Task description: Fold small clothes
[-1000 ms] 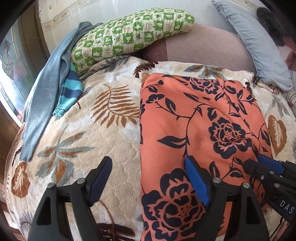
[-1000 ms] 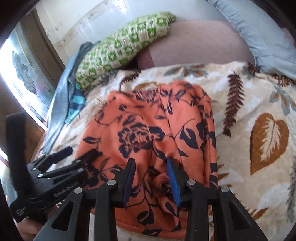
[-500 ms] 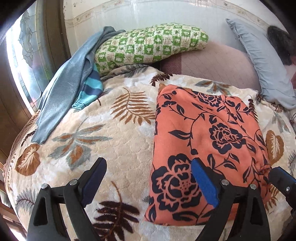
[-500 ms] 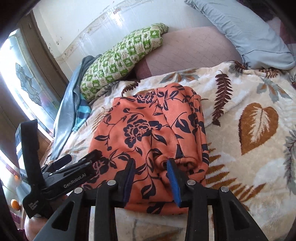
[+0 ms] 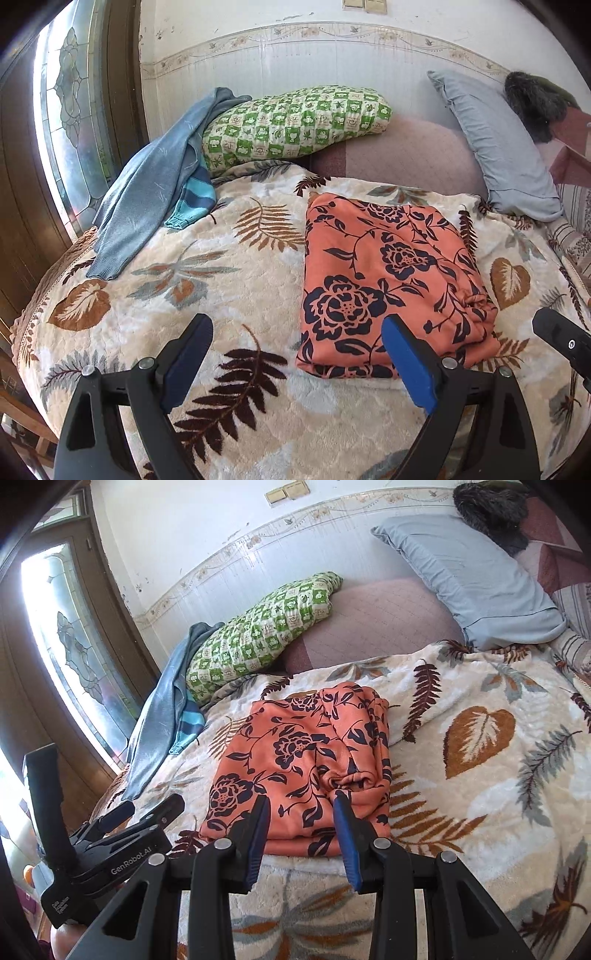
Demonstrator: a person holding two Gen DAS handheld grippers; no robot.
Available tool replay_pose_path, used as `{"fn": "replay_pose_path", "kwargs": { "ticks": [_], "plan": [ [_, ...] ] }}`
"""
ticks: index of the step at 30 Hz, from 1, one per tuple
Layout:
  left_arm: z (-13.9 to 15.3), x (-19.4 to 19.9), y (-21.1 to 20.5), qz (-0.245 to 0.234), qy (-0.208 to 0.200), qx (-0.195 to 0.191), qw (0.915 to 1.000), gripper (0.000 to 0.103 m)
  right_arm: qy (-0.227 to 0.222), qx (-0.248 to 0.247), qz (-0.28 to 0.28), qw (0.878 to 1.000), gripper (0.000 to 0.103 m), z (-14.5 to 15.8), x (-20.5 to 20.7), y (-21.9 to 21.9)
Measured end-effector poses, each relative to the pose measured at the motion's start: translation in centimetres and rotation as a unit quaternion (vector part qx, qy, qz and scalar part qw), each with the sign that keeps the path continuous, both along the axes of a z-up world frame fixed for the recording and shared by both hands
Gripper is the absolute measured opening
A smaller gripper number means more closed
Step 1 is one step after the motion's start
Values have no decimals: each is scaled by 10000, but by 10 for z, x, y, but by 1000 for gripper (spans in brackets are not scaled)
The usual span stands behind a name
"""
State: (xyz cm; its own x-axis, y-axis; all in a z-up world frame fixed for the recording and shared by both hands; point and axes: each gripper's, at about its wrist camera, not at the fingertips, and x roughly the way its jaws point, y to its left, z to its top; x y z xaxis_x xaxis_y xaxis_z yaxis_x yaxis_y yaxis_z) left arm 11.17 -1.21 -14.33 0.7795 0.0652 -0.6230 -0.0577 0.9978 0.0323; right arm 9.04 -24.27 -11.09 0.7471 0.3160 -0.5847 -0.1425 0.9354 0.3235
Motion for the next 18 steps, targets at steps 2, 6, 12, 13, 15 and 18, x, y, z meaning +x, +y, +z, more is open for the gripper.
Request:
{"fn": "replay_pose_path", "kwargs": {
  "ticks": [2, 6, 12, 13, 15, 18],
  "plan": [
    [-1, -5, 1, -18, -13, 6, 10000, 94, -36, -14, -7, 10000, 39, 1, -5, 1],
    [-1, -11, 4, -1, -38, -39, 10000, 94, -135, -160, -26, 9998, 39, 2, -12, 4],
    [-10, -6, 5, 52, 20, -24, 10000, 94, -133, -197, -211, 9995, 41, -4, -11, 6],
    [-11, -5, 5, 45, 44, -19, 10000, 94, -137, -238, -229, 9994, 52, -5, -10, 6],
    [-13, -2, 5, 41, 59, -20, 10000, 94, -169, -295, -231, 9992, 55, -6, -9, 8],
    [-16, 3, 4, 58, 92, 8, 9999, 94, -116, -437, -164, 9988, 55, -10, -5, 14]
  ]
}}
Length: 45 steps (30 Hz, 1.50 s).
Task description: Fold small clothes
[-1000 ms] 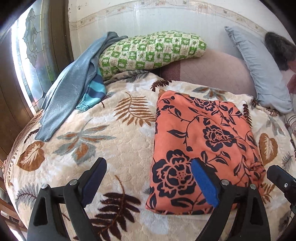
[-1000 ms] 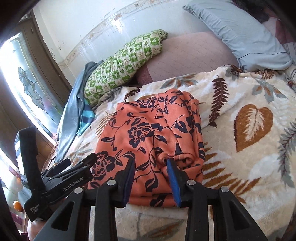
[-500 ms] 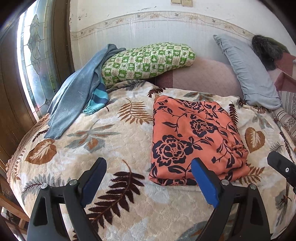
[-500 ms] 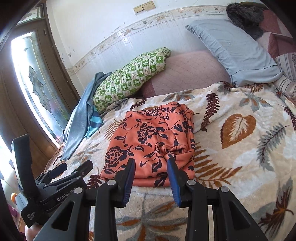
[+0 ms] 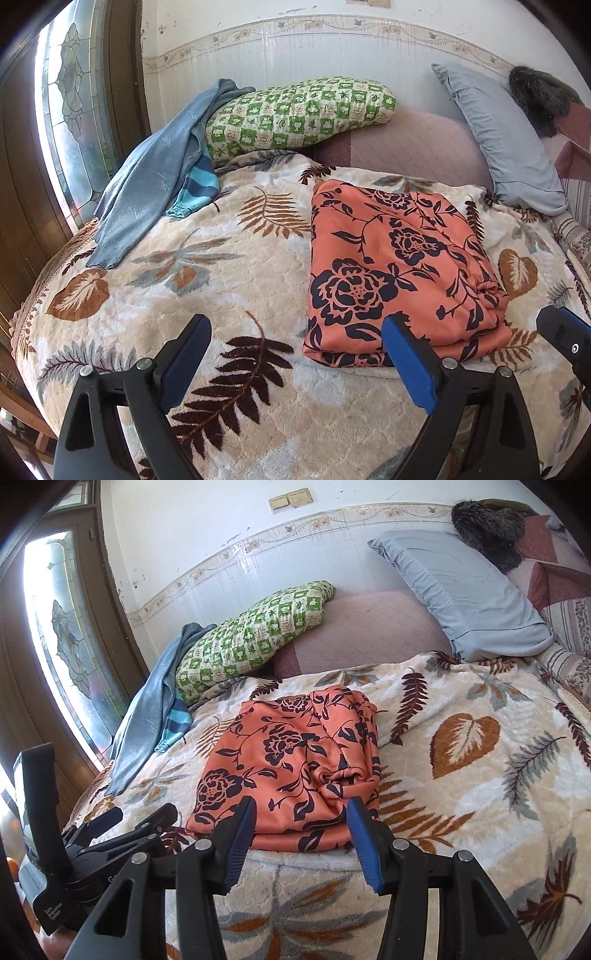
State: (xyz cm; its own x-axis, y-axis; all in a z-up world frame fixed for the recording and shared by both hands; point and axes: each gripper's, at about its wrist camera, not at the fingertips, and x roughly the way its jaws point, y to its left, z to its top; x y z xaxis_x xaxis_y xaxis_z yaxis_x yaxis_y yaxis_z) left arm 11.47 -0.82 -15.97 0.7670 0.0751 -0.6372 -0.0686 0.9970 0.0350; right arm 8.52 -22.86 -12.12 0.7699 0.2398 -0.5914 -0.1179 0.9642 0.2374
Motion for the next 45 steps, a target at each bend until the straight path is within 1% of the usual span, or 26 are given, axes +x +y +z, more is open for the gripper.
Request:
{"fn": "replay_pose_path", "kwargs": {
  "ticks": [3, 7, 12, 18, 31, 34, 38, 40, 45],
  "plan": [
    [-2, 4, 0, 6, 28, 14, 10000, 94, 151, -21, 42, 9999, 55, -6, 5, 3],
    [-4, 4, 0, 11, 49, 53, 10000, 94, 140, -46, 50, 9999, 55, -7, 5, 3],
    [-5, 5, -2, 7, 70, 92, 9999, 94, 233, 39, 6, 9997, 55, -8, 9, -1],
    [-5, 6, -2, 28, 78, 100, 9999, 94, 234, 72, -2, 9997, 55, -8, 9, -2],
    [1, 5, 7, 324, -12, 152, 9994, 94, 194, -50, 137, 9997, 55, -8, 10, 6],
    [3, 4, 10, 274, 6, 158, 9995, 94, 162, -69, 144, 9997, 55, -7, 8, 7],
    [8, -1, 15, 372, -164, 187, 9990, 94, 158, -78, 146, 9997, 55, -7, 6, 9],
    [11, -5, 17, 385, -257, 218, 9987, 99, 153, -90, 155, 9997, 55, -7, 5, 9],
    [14, -10, 22, 411, -350, 321, 9980, 100, 94, -147, 183, 9997, 55, -6, 1, 13]
  ]
}}
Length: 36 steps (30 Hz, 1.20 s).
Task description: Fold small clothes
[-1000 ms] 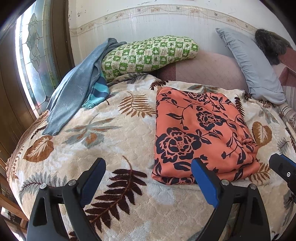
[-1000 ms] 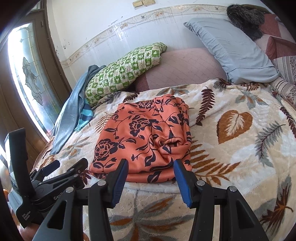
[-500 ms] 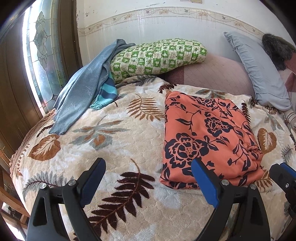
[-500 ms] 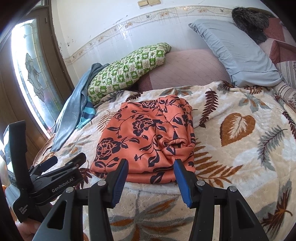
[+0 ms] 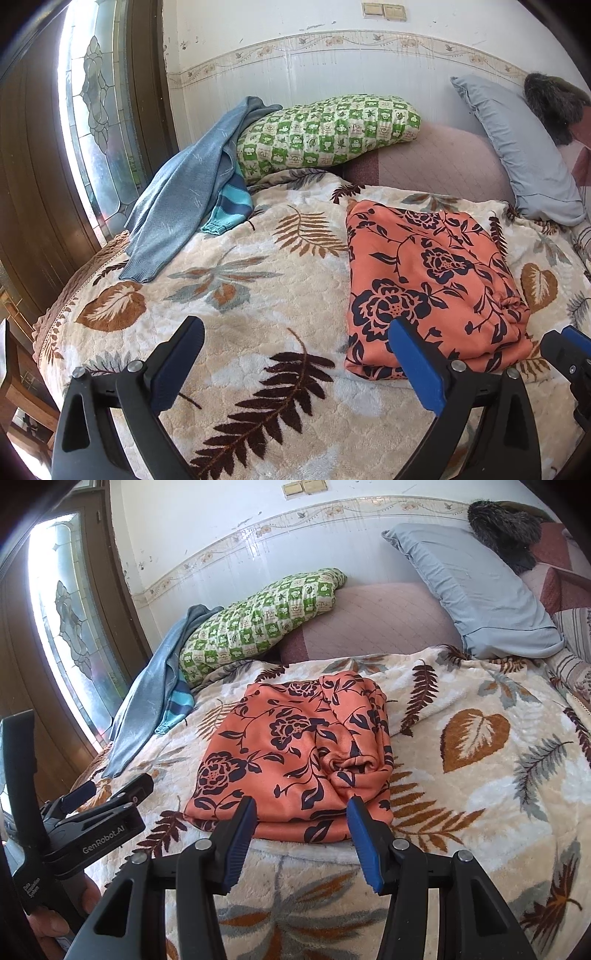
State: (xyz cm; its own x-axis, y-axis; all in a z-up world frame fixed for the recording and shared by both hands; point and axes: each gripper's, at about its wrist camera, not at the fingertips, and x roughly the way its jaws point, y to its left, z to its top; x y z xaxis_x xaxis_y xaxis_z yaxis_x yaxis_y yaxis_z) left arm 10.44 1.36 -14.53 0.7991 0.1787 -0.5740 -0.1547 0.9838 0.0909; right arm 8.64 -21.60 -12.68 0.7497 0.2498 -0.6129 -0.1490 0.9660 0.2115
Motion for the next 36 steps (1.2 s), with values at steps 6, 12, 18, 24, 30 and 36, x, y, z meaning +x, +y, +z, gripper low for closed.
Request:
{"fn": "replay_pose_path", "kwargs": {
  "ticks": [6, 12, 18, 24, 30, 36],
  "plan": [
    [2, -7, 6, 28, -86, 59, 9999, 100, -81, -112, 87, 9999, 55, 1, -4, 6],
    [3, -11, 9, -3, -111, 88, 9999, 100, -143, -195, 194, 9995, 55, 1, -8, 12],
    [6, -15, 13, 63, -206, 116, 9997, 100, -172, -267, 233, 9992, 55, 1, -9, 16],
    [7, -17, 18, 90, -244, 65, 9996, 100, -182, -274, 270, 9991, 55, 1, -10, 19],
    [8, -17, 20, 119, -257, 33, 9996, 100, -211, -296, 314, 9988, 55, 1, -10, 21],
    [8, -18, 20, 112, -260, 14, 9996, 100, -243, -328, 360, 9985, 55, 1, -11, 24]
  ]
}}
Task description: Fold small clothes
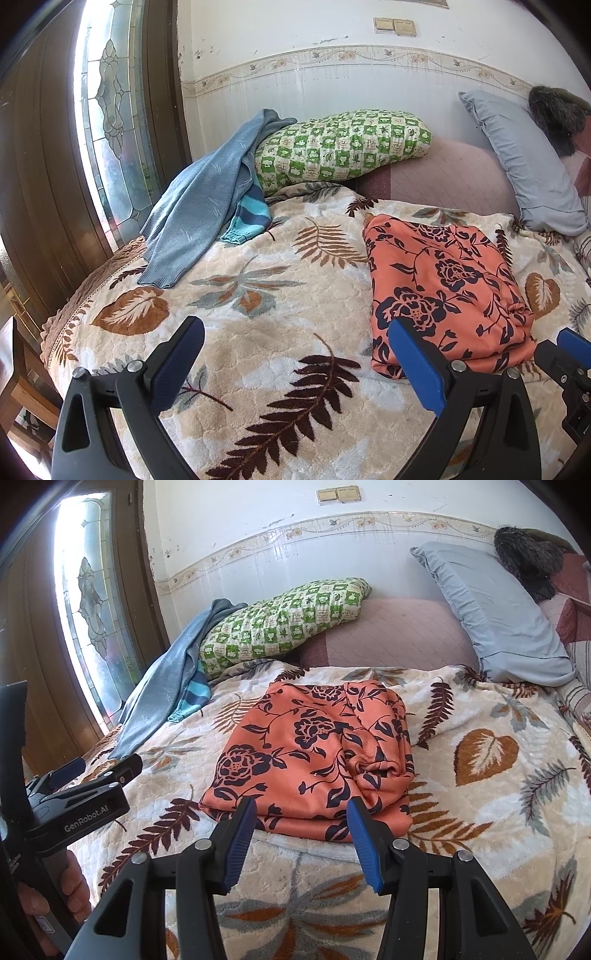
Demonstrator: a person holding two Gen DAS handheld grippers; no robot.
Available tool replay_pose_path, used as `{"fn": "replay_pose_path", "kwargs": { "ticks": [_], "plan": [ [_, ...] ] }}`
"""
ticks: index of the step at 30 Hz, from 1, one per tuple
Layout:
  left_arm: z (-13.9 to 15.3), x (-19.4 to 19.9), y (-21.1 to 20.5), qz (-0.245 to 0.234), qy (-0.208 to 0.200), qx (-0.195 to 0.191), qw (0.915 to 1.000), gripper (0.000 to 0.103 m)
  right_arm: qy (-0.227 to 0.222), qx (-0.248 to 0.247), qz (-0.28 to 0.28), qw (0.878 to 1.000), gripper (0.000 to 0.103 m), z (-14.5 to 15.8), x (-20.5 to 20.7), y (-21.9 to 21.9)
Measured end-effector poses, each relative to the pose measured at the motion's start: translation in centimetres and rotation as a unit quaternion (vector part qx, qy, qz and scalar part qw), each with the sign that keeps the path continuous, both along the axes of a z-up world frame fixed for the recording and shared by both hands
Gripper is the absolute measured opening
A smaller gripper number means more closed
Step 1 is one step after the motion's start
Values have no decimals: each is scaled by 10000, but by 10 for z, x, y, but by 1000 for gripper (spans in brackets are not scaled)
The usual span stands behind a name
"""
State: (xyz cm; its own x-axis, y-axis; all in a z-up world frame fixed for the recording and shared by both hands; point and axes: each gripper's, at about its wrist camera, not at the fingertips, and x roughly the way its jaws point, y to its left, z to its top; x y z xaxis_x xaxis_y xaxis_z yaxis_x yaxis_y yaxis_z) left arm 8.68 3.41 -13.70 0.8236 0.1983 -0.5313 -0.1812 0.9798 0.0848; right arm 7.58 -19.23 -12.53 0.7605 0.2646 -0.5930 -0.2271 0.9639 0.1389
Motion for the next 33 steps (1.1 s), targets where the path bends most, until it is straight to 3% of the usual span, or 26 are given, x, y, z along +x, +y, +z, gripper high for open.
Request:
{"fn": "replay_pose_path", "kwargs": {
  "ticks": [33],
  "plan": [
    [1, 11, -29, -536, -34, -285, 9981, 100, -29, 97, -175, 9998, 55, 3, 12, -13]
  ]
}}
